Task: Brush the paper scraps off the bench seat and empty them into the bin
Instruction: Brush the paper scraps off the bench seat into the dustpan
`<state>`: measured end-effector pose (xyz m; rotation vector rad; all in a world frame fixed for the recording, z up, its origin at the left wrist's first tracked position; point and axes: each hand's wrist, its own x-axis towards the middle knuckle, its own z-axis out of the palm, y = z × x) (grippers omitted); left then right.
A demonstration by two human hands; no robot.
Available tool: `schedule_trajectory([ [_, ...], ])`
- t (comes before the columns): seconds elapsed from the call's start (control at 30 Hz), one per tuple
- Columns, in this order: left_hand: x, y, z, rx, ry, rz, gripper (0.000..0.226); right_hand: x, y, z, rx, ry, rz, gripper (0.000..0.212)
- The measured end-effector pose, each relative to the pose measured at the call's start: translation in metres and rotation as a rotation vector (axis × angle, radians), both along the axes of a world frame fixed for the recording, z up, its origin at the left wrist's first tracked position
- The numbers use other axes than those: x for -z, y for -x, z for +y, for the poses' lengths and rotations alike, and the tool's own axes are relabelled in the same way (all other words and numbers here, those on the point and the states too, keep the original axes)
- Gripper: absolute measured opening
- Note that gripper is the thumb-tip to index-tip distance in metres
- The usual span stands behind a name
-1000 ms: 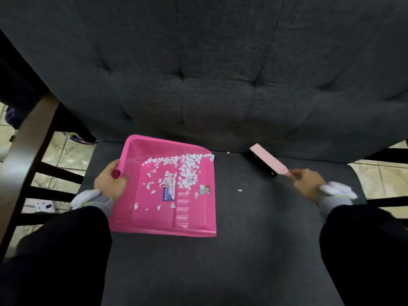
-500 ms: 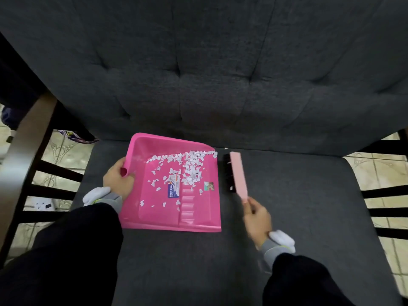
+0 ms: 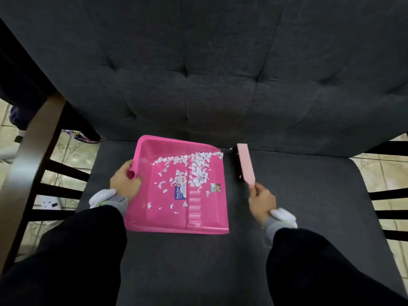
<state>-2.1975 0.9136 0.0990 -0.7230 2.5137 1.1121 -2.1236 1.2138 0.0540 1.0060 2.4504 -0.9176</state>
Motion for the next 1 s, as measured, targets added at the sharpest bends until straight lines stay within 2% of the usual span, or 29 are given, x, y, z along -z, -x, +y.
schedule_trajectory([
  [0.13,0.001,0.000,0.001,-0.008,-0.012,0.010,0.034,0.001,0.022,-0.001,-0.051,-0.010,-0.108,0.030],
  [0.23,0.002,0.001,0.001,-0.017,-0.020,0.010,0.033,0.004,0.013,-0.017,-0.093,0.050,-0.076,0.027],
  [0.4,0.003,0.004,-0.001,-0.018,-0.009,-0.005,0.036,-0.004,-0.013,-0.006,0.002,0.159,-0.011,0.028],
  [0.53,0.004,0.002,0.001,-0.042,0.012,0.029,0.035,-0.002,-0.001,0.014,0.032,0.091,-0.024,0.030],
  [0.67,0.006,0.002,0.000,-0.060,0.001,0.033,0.031,0.005,0.011,0.004,-0.096,0.027,-0.091,0.030],
  [0.8,0.008,0.006,-0.003,-0.082,0.007,0.045,0.027,0.001,-0.004,-0.013,-0.113,0.051,-0.065,0.030],
  [0.87,0.009,0.008,-0.005,-0.089,0.013,0.056,0.029,-0.005,-0.003,-0.005,-0.103,-0.001,-0.027,0.030],
  [1.0,0.012,0.014,-0.015,-0.108,0.040,0.043,0.030,-0.012,0.029,0.018,-0.316,-0.163,-0.063,0.029],
])
